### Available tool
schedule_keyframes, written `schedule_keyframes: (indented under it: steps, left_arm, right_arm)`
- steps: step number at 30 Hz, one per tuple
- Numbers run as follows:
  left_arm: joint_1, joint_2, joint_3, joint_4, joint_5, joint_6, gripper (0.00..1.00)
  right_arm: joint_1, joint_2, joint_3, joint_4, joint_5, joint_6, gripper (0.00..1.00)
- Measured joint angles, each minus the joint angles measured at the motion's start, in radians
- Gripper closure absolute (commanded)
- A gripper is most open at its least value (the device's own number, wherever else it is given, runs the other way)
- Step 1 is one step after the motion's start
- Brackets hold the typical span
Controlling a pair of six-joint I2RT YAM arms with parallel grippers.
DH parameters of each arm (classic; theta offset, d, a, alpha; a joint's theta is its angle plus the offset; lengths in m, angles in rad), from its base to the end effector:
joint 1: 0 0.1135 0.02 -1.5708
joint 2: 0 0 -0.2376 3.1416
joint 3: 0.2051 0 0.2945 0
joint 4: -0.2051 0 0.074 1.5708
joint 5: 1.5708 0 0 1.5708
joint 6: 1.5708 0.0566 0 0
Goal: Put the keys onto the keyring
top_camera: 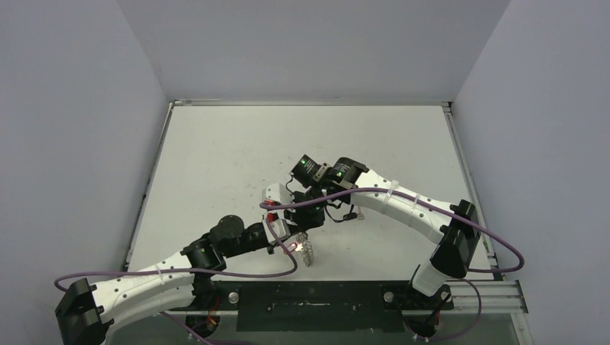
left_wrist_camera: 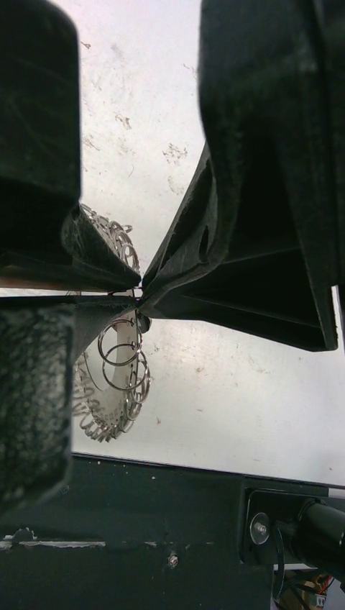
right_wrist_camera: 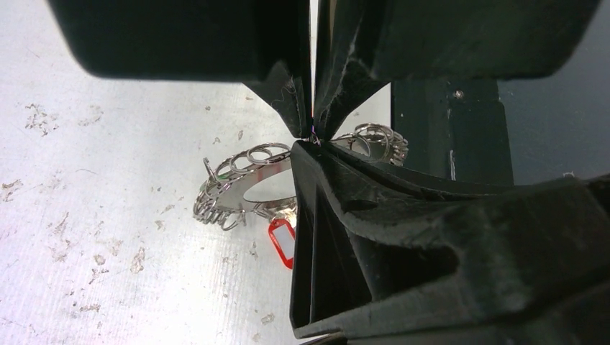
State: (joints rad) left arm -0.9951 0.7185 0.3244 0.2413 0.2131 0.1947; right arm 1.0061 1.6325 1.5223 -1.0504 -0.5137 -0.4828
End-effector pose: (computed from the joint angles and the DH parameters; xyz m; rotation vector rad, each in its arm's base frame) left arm 0.1305 -0.2231 0.1949 1.1299 1.3791 -0.7682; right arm 0.1783 0.3334 0.2655 -1.9793 1.9261 0.8480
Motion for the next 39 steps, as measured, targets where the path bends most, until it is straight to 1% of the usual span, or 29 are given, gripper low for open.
schedule_keyframes:
  steps: [3, 4, 7, 8, 10, 13, 16, 20, 25, 29, 35, 39]
  left_arm:
    - [0.000, 0.004, 0.000, 0.002, 0.000, 0.000, 1.00]
    - [0.000, 0.005, 0.000, 0.002, 0.000, 0.000, 1.00]
    - [0.000, 0.003, -0.001, 0.003, -0.008, -0.002, 1.00]
    - [0.000, 0.000, -0.005, 0.009, -0.016, -0.002, 1.00]
    - [0.000, -0.014, -0.024, 0.027, -0.027, -0.005, 1.00]
    - [0.000, -0.045, -0.058, 0.063, -0.035, -0.011, 1.00]
    - [0.000, -0.082, -0.089, 0.098, -0.045, -0.020, 1.00]
    - [0.000, -0.126, -0.124, 0.158, -0.051, -0.029, 1.00]
    - [0.000, -0.166, -0.159, 0.246, -0.048, -0.032, 1.00]
    - [0.000, -0.176, -0.176, 0.307, -0.031, -0.034, 1.00]
    - [0.000, -0.175, -0.183, 0.353, -0.010, -0.034, 1.00]
    - [0.000, -0.174, -0.183, 0.364, 0.000, -0.034, 1.00]
  right_arm:
    - [0.002, 0.000, 0.000, -0.001, 0.003, -0.002, 1.00]
    - [0.002, 0.000, 0.000, 0.000, 0.003, -0.002, 0.94]
    - [0.001, 0.000, -0.003, 0.010, 0.006, 0.002, 0.73]
    - [-0.002, -0.004, -0.010, 0.025, 0.005, 0.011, 0.68]
    - [-0.015, -0.017, -0.038, 0.071, -0.010, 0.026, 0.61]
    - [-0.056, -0.068, -0.114, 0.171, -0.068, 0.048, 0.56]
    - [-0.130, -0.150, -0.203, 0.274, -0.145, 0.060, 0.54]
    - [-0.197, -0.269, -0.320, 0.416, -0.237, 0.059, 0.53]
    - [-0.200, -0.364, -0.440, 0.575, -0.353, 0.051, 0.55]
    - [-0.199, -0.367, -0.472, 0.654, -0.415, 0.052, 0.57]
    - [-0.193, -0.365, -0.476, 0.733, -0.471, 0.056, 0.67]
    - [-0.193, -0.357, -0.476, 0.754, -0.486, 0.054, 0.68]
